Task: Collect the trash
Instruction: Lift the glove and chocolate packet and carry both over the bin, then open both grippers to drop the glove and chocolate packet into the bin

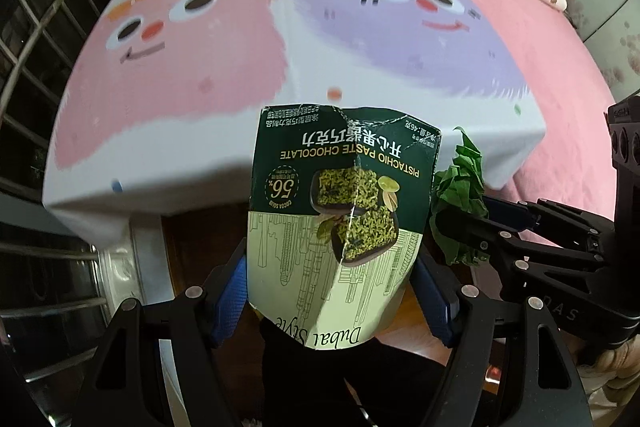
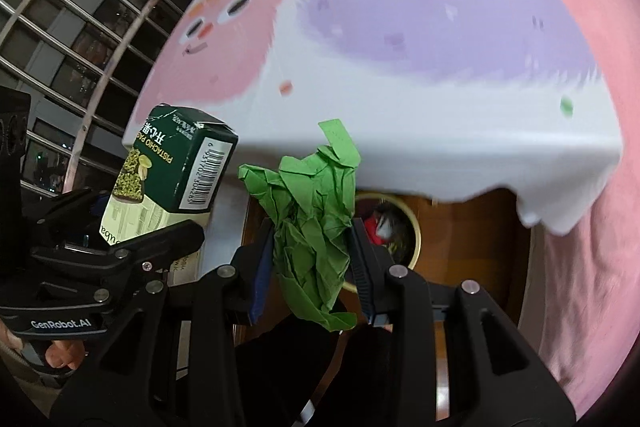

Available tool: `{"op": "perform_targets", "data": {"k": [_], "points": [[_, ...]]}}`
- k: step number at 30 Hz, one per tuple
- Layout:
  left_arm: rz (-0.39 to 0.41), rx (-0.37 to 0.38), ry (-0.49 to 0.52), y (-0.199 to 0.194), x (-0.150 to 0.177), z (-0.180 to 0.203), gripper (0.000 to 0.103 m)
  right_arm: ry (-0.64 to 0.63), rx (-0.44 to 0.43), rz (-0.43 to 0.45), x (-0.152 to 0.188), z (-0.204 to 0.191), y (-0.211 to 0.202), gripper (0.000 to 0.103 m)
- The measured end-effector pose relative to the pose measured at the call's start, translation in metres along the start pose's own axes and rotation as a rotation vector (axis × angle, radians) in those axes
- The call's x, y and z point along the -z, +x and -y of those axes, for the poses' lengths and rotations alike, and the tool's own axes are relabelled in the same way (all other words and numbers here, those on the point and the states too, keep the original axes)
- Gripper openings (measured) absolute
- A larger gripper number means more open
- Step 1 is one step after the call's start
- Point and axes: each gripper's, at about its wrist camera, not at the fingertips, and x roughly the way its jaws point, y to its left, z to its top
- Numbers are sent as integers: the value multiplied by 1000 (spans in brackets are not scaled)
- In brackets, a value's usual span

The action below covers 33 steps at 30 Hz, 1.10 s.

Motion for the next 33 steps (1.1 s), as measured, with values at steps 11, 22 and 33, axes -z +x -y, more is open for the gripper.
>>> {"op": "perform_targets", "data": {"k": [11, 22, 33], "points": [[-85, 28, 5, 89, 37, -20, 74, 86, 48, -78, 50, 30, 91, 33], [-132, 61, 21, 228, 55, -45, 77, 225, 66, -108, 96, 90, 225, 33], [-177, 43, 44, 313, 68, -63, 86, 292, 58, -116, 114, 121, 309, 55]]}}
